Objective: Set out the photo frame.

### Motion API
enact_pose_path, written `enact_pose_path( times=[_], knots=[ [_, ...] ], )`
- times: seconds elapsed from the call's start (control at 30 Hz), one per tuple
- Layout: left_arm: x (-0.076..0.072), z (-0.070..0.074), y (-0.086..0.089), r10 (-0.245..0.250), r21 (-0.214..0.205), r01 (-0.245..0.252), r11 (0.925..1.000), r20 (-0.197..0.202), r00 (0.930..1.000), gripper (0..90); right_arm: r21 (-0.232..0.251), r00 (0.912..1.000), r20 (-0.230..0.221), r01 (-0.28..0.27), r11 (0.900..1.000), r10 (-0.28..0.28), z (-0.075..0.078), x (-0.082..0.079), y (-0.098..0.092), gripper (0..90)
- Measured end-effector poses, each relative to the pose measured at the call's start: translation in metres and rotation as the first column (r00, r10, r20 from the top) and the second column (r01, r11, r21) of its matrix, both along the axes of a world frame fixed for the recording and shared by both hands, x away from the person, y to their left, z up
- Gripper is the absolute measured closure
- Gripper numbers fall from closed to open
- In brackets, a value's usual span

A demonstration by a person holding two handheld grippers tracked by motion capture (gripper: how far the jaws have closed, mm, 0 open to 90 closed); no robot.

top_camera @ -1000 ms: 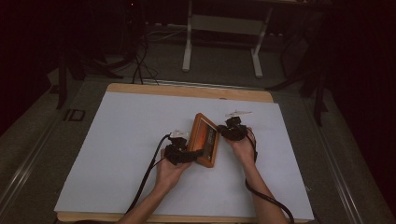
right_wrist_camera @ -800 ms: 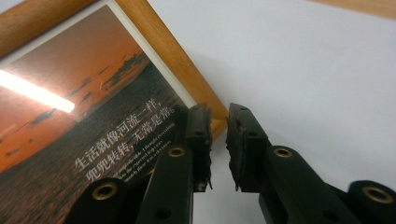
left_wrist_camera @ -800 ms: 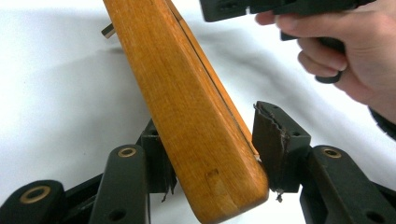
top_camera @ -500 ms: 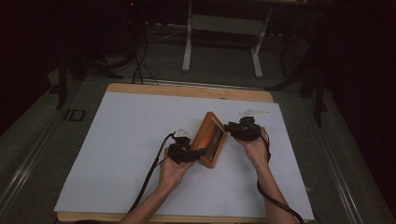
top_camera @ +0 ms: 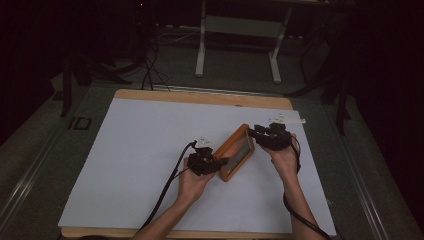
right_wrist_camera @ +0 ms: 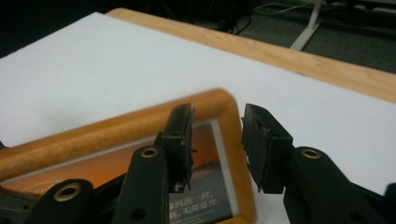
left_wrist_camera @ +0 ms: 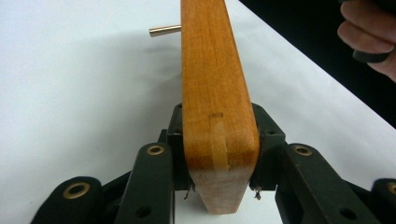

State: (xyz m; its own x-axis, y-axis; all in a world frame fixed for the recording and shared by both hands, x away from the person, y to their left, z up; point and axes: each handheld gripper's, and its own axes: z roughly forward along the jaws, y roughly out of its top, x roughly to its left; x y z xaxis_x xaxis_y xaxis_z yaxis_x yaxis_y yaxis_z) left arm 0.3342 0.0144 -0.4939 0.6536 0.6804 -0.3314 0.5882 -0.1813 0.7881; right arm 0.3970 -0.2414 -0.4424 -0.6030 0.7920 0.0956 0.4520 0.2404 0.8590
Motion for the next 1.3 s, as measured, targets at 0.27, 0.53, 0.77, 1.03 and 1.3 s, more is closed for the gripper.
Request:
enact_pose_path(
  times=[0.27, 0.53, 0.77, 1.03, 1.3],
  knots=[
    [-0.003, 0.001, -0.003, -0.033, -0.002, 0.033, 0.9995, 0.035, 0.9989, 69.1, 0.003, 0.9995, 0.027, 0.016, 0.9999, -0.016, 0.01, -0.009, -0.015, 62.4],
    [-0.001, 0.002, -0.001, -0.073, 0.005, 0.073, 0.9973, 0.074, 0.9946, 69.3, -0.005, 0.9994, 0.027, 0.024, 0.9997, -0.023, 0.01, -0.012, -0.025, 62.4],
    [0.005, 0.012, 0.001, -0.097, 0.008, 0.097, 0.9953, 0.106, 0.9896, 69.3, -0.01, 0.9994, 0.034, 0.006, 0.9999, -0.006, 0.012, -0.014, -0.03, 61.6],
    [0.011, 0.023, 0.001, -0.125, 0.022, 0.123, 0.9921, 0.127, 0.9839, 69.3, -0.041, 0.9973, 0.053, -0.049, 0.9979, 0.051, 0.014, -0.016, -0.027, 57.5],
    [0.017, 0.037, 0.008, -0.167, 0.038, 0.163, 0.9859, 0.143, 0.9756, 69.3, -0.054, 0.9926, 0.074, -0.092, 0.9943, 0.096, 0.013, -0.018, -0.021, 55.0]
  ],
)
